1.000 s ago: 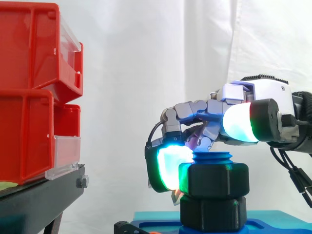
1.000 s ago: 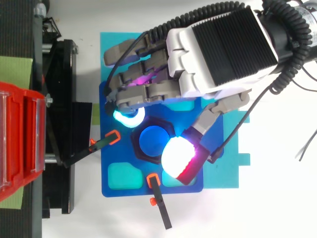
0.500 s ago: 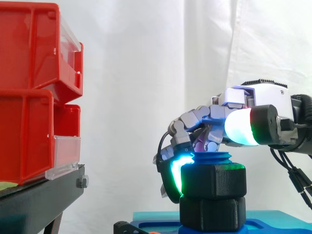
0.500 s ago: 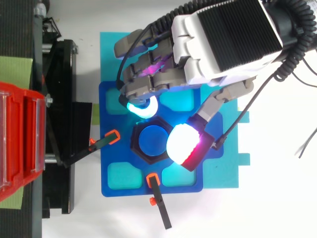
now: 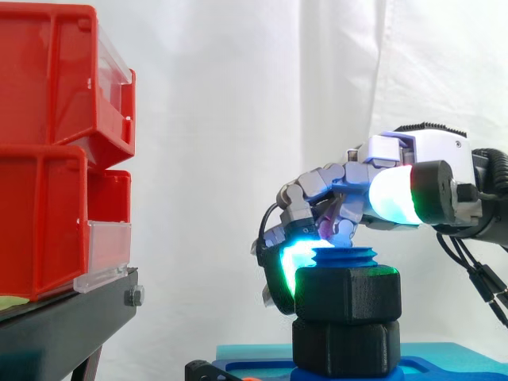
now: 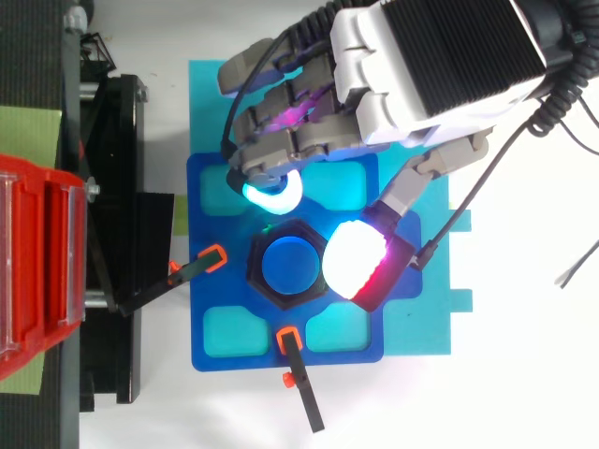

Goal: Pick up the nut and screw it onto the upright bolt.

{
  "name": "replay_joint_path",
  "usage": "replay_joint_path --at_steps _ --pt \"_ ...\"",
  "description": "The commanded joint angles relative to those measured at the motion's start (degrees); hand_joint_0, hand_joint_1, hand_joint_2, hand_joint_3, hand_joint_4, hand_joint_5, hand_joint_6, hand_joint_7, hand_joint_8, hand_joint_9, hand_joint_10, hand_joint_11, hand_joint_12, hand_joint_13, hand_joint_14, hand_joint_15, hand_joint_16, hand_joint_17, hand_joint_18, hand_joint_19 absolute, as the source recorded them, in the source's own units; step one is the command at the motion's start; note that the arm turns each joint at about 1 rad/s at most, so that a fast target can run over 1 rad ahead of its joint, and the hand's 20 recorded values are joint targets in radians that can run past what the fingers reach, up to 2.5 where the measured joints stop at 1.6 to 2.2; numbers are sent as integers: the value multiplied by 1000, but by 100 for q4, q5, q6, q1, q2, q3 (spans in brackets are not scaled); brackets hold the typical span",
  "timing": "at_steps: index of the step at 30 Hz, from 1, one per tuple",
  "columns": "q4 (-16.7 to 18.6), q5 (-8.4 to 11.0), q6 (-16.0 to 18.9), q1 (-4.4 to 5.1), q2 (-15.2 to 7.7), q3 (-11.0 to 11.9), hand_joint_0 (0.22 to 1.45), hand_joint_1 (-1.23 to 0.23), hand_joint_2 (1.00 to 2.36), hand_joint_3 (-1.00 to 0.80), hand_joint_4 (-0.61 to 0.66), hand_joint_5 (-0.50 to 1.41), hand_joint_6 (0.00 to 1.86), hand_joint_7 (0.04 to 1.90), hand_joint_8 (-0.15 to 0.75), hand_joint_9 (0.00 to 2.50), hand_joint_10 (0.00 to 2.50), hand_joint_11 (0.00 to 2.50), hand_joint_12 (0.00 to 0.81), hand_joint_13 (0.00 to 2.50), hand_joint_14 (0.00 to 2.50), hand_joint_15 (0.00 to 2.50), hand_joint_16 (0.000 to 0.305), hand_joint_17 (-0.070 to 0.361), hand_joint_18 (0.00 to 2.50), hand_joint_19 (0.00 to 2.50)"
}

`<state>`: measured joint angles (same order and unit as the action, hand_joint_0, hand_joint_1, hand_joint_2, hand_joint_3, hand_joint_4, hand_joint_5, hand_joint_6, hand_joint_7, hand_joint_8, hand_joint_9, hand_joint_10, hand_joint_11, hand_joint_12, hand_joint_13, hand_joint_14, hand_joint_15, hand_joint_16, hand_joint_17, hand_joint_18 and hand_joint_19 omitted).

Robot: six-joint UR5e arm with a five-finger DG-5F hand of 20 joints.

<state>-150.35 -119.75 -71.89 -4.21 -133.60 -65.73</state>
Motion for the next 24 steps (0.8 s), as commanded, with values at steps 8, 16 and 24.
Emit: replay_joint_path --at_steps 8,16,24 --pt "-179 -93 26 -27 0 219 525 -199 1000 -500 257 -47 505 1068 255 1064 0 0 230 790 0 0 22 50 475 34" --pt "-566 -119 9 -36 0 465 523 -200 1000 -500 268 -65 504 977 254 1016 0 0 235 763 0 0 24 53 456 41" --pt "-1181 -110 -158 -9 123 711 517 -225 1000 -500 252 -91 504 902 254 931 0 0 248 724 0 0 25 57 423 28"
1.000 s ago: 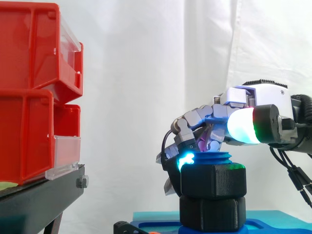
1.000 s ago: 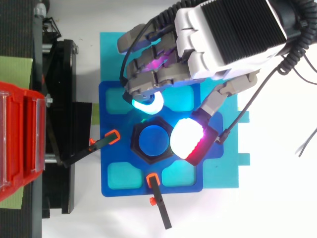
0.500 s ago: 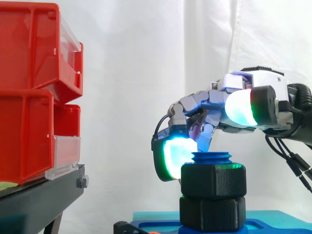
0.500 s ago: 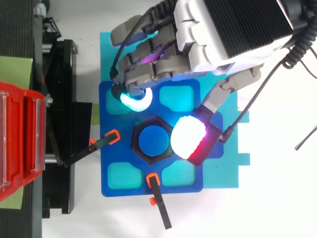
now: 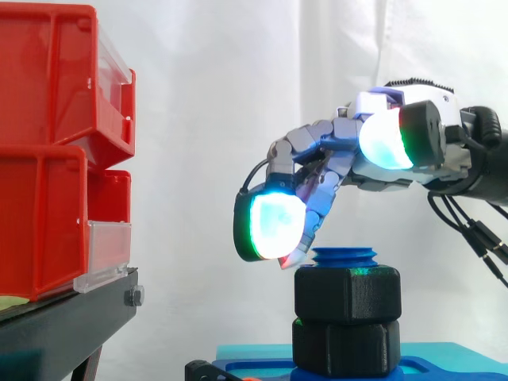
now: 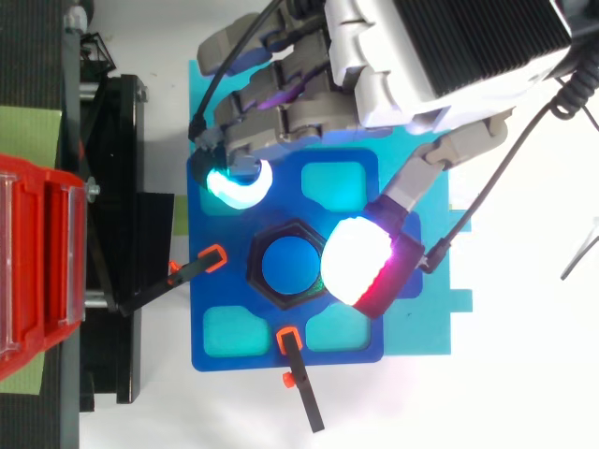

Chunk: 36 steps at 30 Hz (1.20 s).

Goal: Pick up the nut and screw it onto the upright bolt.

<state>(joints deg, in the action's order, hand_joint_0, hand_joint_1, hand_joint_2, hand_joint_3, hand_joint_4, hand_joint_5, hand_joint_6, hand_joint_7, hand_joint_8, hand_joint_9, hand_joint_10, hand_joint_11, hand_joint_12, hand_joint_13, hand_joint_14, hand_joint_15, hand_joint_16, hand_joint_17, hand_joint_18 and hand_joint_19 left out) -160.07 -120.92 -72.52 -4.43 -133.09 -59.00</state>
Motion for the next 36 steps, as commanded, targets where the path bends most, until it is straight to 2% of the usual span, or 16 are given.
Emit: replay_joint_path --at_steps 1,5,9,11,13,15,16,17,19,20,23,25,27,29,32,36 --pt "-244 16 -131 12 99 29 517 -227 1000 -500 250 -94 504 896 256 932 0 0 249 716 0 0 26 57 423 29" --pt "-376 51 -271 38 354 -182 516 -240 1000 -500 256 -99 504 892 257 917 0 0 253 709 0 0 26 58 413 22" --pt "-323 174 -280 56 714 -621 516 -257 1000 -500 255 -105 504 884 255 882 0 0 260 671 0 0 27 60 377 4" --pt "-112 473 -280 91 1101 -1175 515 -267 1000 -500 250 -114 503 867 256 842 0 0 271 624 0 0 28 63 334 0" --pt "81 631 -280 126 1391 -1570 515 -274 1000 -500 233 -122 503 836 247 808 0 0 276 589 0 0 29 64 301 0" --pt "248 728 -271 144 1567 -1869 515 -283 1000 -500 231 -131 503 806 246 784 0 0 285 553 0 0 29 66 274 0" --pt "406 833 -280 179 1752 -2150 515 -287 1000 -500 229 -133 503 803 245 760 0 0 287 541 0 0 30 67 256 0" --pt "459 886 -280 188 1822 -2247 515 -287 1000 -500 229 -133 503 803 245 760 0 0 287 541 0 0 30 67 256 0" --pt "556 1071 -280 223 2042 -2537 518 -305 1000 -500 220 -143 503 782 244 728 0 0 294 503 0 0 31 69 226 0" --pt "617 1299 -298 276 2279 -2801 518 -308 1000 -500 220 -145 503 776 244 721 0 0 295 494 0 0 31 70 208 0" --pt "608 1545 -333 337 2534 -3056 521 -323 1000 -500 200 -168 502 737 239 603 0 0 311 396 0 0 34 77 134 0" --pt "582 1642 -342 355 2587 -3152 520 -327 1000 -500 203 -178 502 709 237 558 0 0 318 351 0 0 36 80 103 0" --pt "485 1932 -395 399 2692 -3337 519 -328 1000 -500 206 -189 502 671 236 498 0 0 328 294 0 0 38 84 51 0" --pt "450 2108 -421 425 2736 -3442 517 -332 1000 -500 212 -204 501 618 231 389 0 0 342 206 0 0 40 89 0 0" --pt "415 2433 -412 434 2736 -3460 508 -336 1000 -500 229 -220 501 581 241 302 0 0 361 126 0 0 43 98 0 0" --pt "397 2512 -395 469 2736 -3460 503 -331 1000 -500 216 -230 501 577 243 251 0 0 373 80 0 0 46 104 0 0"
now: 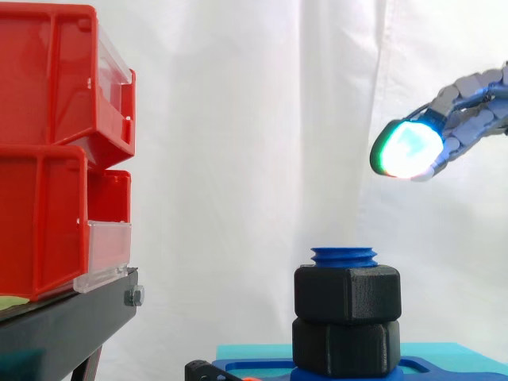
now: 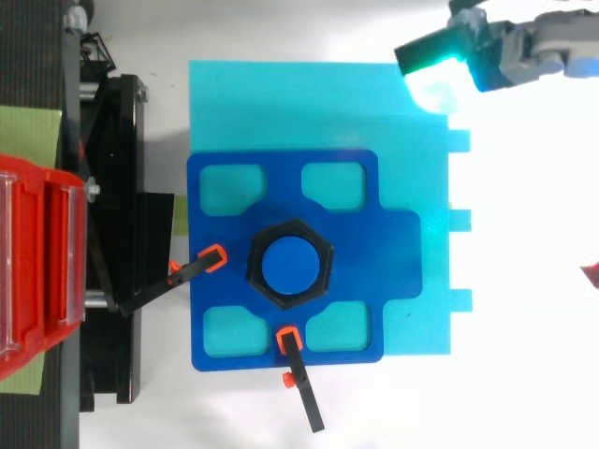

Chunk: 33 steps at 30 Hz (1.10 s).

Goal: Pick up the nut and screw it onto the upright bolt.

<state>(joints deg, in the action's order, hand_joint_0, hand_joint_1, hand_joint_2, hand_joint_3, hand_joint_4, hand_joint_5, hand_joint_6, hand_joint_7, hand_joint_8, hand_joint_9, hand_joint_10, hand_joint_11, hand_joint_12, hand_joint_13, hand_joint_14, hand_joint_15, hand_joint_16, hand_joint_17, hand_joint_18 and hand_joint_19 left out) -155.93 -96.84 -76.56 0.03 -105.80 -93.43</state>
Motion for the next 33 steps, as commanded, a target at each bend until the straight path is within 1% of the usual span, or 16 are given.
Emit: replay_joint_path --at_steps 1,2,4,8,12,13,21,33 --pt "-17 104 10 23 7 -17 501 -330 1000 -500 204 -233 501 576 243 230 0 0 378 64 0 0 47 106 0 0" --pt "1 121 18 41 -2 -17 501 -329 1000 -500 203 -233 501 578 242 228 0 0 377 63 0 0 47 105 0 0" --pt "10 104 10 41 -2 -17 499 -307 1000 -500 169 -242 501 598 230 162 0 0 375 5 0 0 47 106 0 0" --pt "18 104 1 41 7 -17 495 -307 1000 -500 154 -243 501 603 227 146 0 0 377 0 0 0 47 107 0 0" --pt "10 112 1 41 7 -17 492 -311 1000 -500 149 -242 501 615 228 146 0 0 376 3 0 0 48 107 0 0" --pt "-17 121 1 41 7 -17 493 -331 1000 -500 153 -237 501 600 231 177 0 0 374 38 0 0 48 107 0 0" --pt "-61 121 1 41 7 -17 488 -327 1000 -500 139 -228 501 616 232 230 0 0 368 79 0 0 48 108 0 0" --pt "-61 121 1 41 7 -17 474 -286 1000 -500 70 -239 501 647 212 151 0 0 371 21 0 0 48 108 0 0"
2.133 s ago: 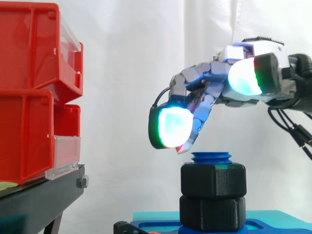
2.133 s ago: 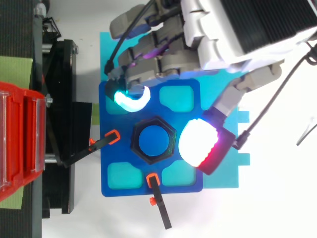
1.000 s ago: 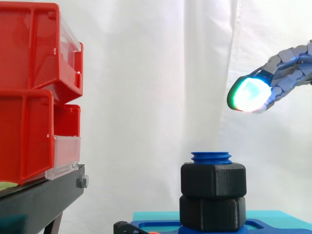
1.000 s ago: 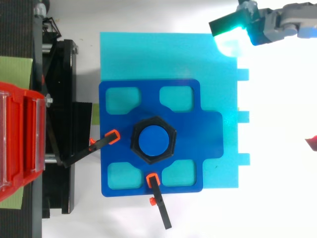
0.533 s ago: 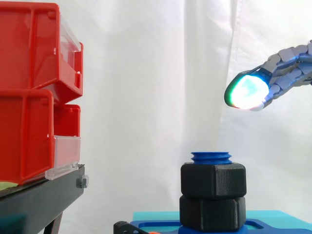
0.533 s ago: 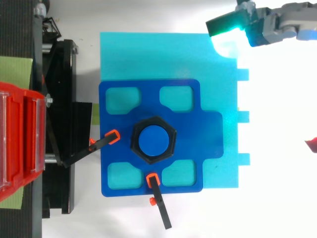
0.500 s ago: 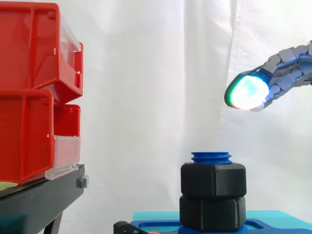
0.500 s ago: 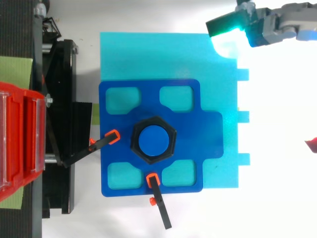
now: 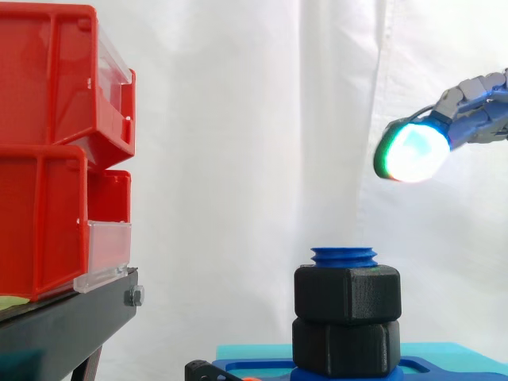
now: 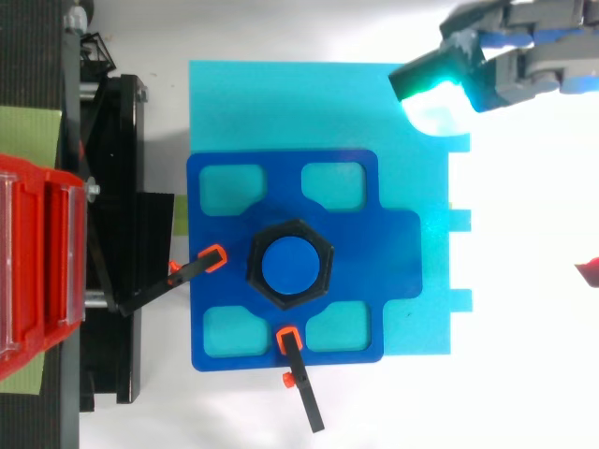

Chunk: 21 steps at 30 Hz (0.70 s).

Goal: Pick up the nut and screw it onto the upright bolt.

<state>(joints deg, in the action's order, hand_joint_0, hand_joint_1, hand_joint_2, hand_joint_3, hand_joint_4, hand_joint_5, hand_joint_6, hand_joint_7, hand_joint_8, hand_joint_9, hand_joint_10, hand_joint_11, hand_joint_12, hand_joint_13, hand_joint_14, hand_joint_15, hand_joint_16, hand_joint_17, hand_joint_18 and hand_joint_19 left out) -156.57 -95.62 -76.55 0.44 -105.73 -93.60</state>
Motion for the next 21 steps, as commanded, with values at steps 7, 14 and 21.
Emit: replay_joint_path --at_steps 7,14,21 --pt "4 0 0 0 0 0 476 -284 1000 -500 97 -237 502 698 207 119 0 0 365 23 0 0 47 107 0 0" --pt "4 0 0 0 0 0 480 -282 1000 -500 96 -234 501 656 205 122 0 0 364 23 0 0 47 106 0 0" --pt "4 0 0 0 0 0 482 -287 1000 -500 94 -235 501 639 203 141 0 0 363 36 0 0 47 105 0 0"
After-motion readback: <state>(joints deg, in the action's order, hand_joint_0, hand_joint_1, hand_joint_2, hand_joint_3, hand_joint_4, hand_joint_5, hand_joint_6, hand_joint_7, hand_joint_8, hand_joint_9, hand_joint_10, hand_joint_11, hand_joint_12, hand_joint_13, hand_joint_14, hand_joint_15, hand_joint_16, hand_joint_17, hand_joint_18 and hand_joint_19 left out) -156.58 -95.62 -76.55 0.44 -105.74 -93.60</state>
